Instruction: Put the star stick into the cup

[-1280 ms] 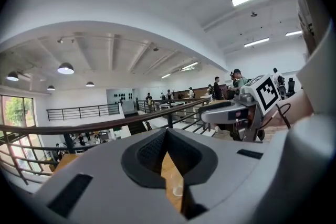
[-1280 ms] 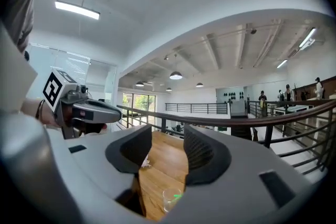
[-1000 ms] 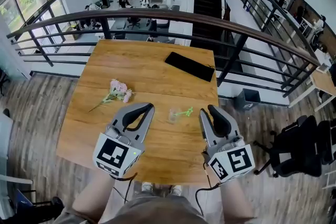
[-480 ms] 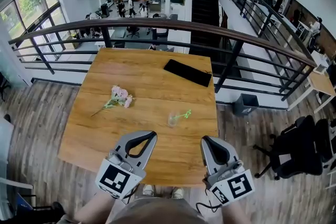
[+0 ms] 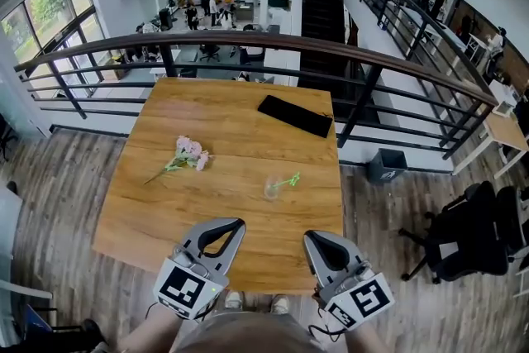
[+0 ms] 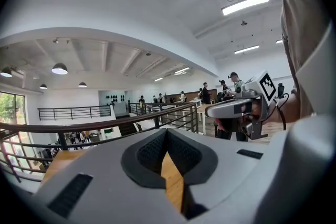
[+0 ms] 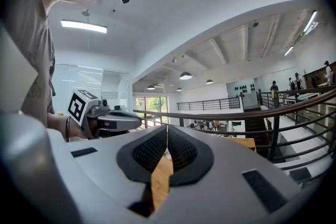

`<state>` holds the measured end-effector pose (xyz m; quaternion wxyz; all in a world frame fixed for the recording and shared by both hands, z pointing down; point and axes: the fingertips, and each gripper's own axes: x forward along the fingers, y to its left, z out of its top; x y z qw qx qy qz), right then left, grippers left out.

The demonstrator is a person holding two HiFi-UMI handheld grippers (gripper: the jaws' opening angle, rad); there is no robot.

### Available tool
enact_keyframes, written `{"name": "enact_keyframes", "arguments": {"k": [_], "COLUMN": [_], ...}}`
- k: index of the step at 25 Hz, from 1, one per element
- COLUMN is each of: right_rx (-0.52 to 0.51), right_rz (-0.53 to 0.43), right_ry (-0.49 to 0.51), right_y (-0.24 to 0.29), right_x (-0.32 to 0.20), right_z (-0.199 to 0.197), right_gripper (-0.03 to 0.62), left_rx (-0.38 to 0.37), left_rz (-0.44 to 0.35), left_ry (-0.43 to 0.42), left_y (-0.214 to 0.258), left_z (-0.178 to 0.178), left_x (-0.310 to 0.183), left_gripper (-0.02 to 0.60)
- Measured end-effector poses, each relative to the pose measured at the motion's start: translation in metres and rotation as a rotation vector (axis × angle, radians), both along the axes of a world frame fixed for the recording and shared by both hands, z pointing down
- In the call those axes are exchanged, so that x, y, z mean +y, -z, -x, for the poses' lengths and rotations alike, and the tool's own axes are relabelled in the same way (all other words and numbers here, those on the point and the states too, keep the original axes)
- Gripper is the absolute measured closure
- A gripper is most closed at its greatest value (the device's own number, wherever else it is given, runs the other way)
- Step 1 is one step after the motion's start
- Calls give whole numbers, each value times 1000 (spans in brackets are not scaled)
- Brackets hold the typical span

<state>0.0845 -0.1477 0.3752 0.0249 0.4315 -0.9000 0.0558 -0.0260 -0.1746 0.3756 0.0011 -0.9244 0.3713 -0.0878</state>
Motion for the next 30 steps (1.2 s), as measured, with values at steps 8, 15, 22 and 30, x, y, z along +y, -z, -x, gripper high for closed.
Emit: {"name": "enact_keyframes", "arguments": {"k": [8,15,22,30], "right_rx": [8,11,21,17], "right_rz": [-14,-24,-22,-28], "right_ry": [35,13,-8,-34], "right_y": [4,8,5,7], "right_x": [3,1,-1,-3], "right_z": [8,1,-3,-8], "right_gripper": [563,562,562,563], "left_rx": [7,-17,-8,1], "left_rz": [10,-6,-8,-10], "left_ry": [11,19,19,13], "left_y": [2,4,3,5], "left_z": [2,2,1,-1], "left_x": [0,-2,-3,-3], "left_gripper": [566,566,566,566]}}
